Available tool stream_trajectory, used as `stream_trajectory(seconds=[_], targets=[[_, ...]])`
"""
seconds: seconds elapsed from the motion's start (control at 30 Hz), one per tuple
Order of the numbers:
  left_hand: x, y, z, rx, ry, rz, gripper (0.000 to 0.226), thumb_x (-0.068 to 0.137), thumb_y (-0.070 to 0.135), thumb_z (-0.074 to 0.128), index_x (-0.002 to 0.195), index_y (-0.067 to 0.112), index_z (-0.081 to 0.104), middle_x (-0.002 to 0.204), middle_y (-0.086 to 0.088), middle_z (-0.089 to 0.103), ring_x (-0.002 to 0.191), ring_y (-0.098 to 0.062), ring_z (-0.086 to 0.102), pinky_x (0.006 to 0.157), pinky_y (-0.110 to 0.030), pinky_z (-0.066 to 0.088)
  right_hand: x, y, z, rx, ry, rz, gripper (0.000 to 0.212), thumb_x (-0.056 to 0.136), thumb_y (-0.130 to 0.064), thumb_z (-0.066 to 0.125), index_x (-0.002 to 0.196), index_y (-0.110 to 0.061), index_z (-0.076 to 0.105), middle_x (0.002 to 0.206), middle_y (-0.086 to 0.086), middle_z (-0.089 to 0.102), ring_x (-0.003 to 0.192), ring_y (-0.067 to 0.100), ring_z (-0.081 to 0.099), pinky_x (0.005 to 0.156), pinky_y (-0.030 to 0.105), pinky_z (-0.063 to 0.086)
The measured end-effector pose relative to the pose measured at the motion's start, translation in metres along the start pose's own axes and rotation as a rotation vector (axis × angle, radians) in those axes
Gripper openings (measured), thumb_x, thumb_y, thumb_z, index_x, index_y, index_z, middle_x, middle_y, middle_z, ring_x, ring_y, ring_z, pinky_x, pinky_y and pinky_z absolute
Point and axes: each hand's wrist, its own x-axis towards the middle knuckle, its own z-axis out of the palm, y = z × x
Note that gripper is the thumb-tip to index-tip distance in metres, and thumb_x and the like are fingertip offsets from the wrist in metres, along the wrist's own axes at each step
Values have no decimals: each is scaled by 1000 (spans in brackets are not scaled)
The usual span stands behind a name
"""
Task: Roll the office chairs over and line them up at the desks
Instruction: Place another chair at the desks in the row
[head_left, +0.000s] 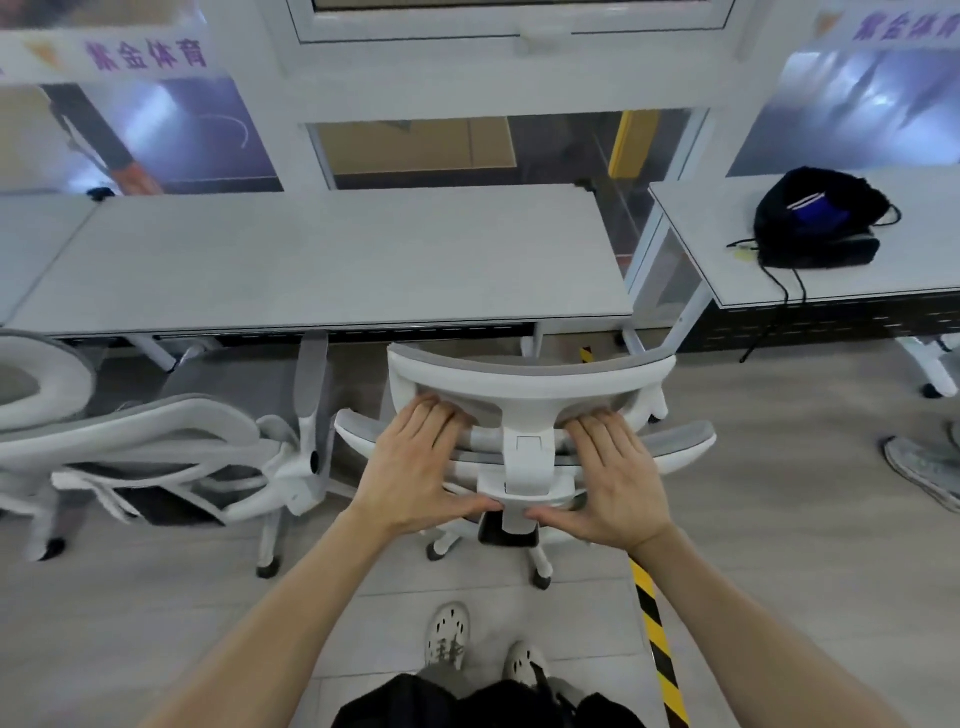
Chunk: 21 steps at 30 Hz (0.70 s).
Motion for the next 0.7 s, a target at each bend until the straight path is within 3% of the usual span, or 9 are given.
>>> stream_trajectory(seconds=[0.43, 0.7], targets=[[8, -30, 4, 16, 17, -125, 106, 84, 95, 62, 140, 5, 66, 139, -10, 64, 139, -34, 57, 133, -52, 31, 54, 6, 21, 19, -49, -65, 117, 79, -94, 67, 144, 2, 62, 140, 15, 64, 134, 38, 60, 128, 55, 39], [16, -76, 6, 5, -3, -113, 103, 81, 93, 69, 135, 5, 67, 138, -11, 62, 138, -38, 56, 129, -56, 35, 90, -14, 36, 54, -15, -47, 110, 78, -91, 72, 135, 3, 66, 129, 14, 66, 125, 41, 62, 123, 55, 42]])
